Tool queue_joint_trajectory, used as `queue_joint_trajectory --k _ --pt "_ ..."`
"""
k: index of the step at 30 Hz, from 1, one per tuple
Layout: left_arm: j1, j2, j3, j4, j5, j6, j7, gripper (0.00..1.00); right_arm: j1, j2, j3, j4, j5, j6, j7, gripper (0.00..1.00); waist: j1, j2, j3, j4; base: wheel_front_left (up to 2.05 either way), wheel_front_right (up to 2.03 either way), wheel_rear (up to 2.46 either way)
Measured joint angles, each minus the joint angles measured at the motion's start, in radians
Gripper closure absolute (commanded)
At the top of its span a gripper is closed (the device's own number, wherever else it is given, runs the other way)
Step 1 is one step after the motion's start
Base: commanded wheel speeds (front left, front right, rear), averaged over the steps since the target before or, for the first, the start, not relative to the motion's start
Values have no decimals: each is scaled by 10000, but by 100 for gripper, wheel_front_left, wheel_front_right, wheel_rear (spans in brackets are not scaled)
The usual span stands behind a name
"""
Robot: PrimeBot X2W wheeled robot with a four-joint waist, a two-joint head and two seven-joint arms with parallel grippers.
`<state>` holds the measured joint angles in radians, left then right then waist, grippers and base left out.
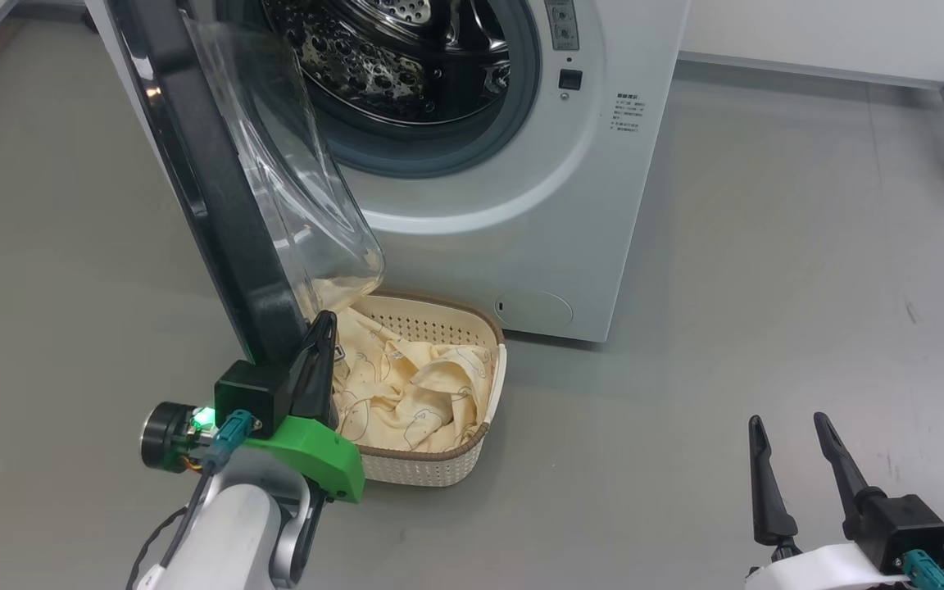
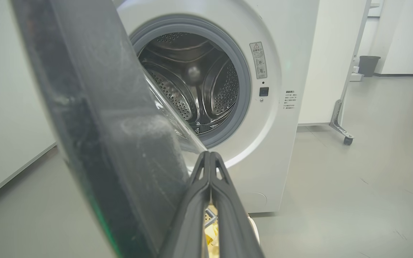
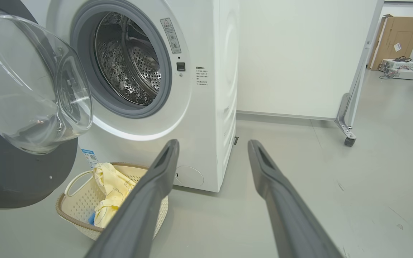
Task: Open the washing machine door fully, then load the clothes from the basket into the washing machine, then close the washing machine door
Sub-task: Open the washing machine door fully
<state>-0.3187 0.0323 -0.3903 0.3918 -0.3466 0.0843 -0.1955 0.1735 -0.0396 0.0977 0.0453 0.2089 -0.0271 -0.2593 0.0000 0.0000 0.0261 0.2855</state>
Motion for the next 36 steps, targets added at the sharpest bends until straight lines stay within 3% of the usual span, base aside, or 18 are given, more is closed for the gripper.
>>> queue_joint_trajectory --k 13,36 --pt "-5 -58 4 230 -59 90 -219 100 1 12 -146 25 0 71 0 0 0 0 13 120 0 0 0" --pt "395 -61 792 -163 12 249 -531 100 9 19 -272 -33 -117 73 0 0 0 0 186 1203 0 0 0"
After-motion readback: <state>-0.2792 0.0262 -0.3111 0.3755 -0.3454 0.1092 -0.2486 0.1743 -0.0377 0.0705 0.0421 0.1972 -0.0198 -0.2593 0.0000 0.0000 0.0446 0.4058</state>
